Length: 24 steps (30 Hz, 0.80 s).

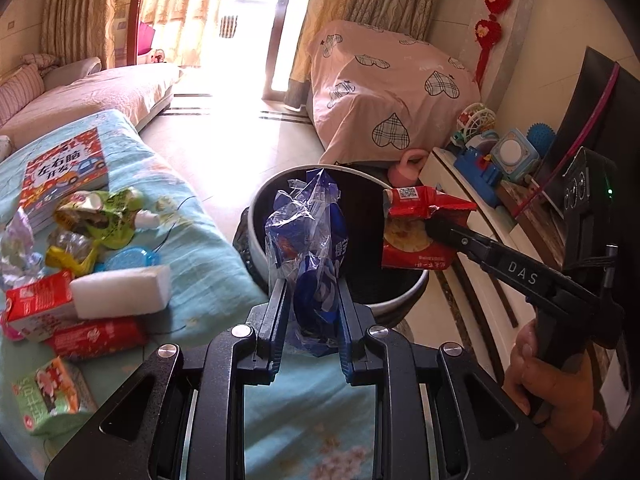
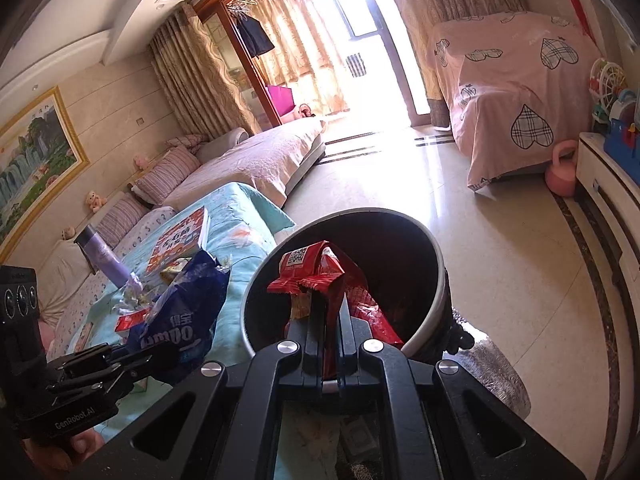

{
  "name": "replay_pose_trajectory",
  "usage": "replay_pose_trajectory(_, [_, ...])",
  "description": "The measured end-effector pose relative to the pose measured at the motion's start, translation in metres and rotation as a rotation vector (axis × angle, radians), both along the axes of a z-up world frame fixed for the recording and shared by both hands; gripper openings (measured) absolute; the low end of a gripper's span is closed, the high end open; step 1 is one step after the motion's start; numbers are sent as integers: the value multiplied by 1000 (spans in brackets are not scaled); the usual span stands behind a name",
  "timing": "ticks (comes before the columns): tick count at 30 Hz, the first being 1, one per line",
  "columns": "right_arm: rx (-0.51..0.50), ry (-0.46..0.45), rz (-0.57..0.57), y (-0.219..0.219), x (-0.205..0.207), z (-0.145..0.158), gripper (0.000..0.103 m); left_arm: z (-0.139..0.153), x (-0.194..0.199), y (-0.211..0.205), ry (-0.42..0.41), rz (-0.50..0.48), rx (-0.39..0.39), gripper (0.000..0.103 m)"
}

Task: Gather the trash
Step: 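Carry the blue bag and red chip bag in both tools over the bin, then open both tools to drop the bags into the bin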

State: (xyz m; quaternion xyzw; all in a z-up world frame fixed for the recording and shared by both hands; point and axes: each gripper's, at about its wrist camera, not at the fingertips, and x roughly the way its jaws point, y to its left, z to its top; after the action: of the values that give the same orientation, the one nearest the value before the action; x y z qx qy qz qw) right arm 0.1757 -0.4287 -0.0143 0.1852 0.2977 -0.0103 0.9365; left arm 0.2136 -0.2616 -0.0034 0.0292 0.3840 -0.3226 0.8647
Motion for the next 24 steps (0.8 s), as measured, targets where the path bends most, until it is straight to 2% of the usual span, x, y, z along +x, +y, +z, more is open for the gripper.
replay_pose_trajectory(12, [31,22,-13,-22,24,-9,6,-11,27,-36,21,-34,37,24])
replay_pose_trajectory(13, [30,26,-14,-24,26,-10,8,-12,29,-37,21,-33,40,29])
replay_pose_trajectory(14, [29,32,-16,-26,28,-11,9,-13,31,-39,26,-31,47,42])
replay_pose_trajectory(16, [21,50,-22,-29,34,-14,10,-16,35,-38,27,-11,52,60])
replay_pose_trajectory(17, [21,57,-28,-31,36,-15,12,-16,35,-37,21,-2,46,64])
replay_pose_trajectory(19, [39,67,-37,-35,39,-19,22,-18,35,-33,33,-2,30,67])
replay_pose_trajectory(21, [63,63,-38,-39,37,-21,38,-18,31,-30,35,-1,26,67])
replay_pose_trajectory(23, [75,50,-43,-40,34,-22,48,-18,25,-23,27,2,26,67])
replay_pose_trajectory(24, [79,46,-43,-41,34,-21,49,-17,22,-21,23,7,25,68])
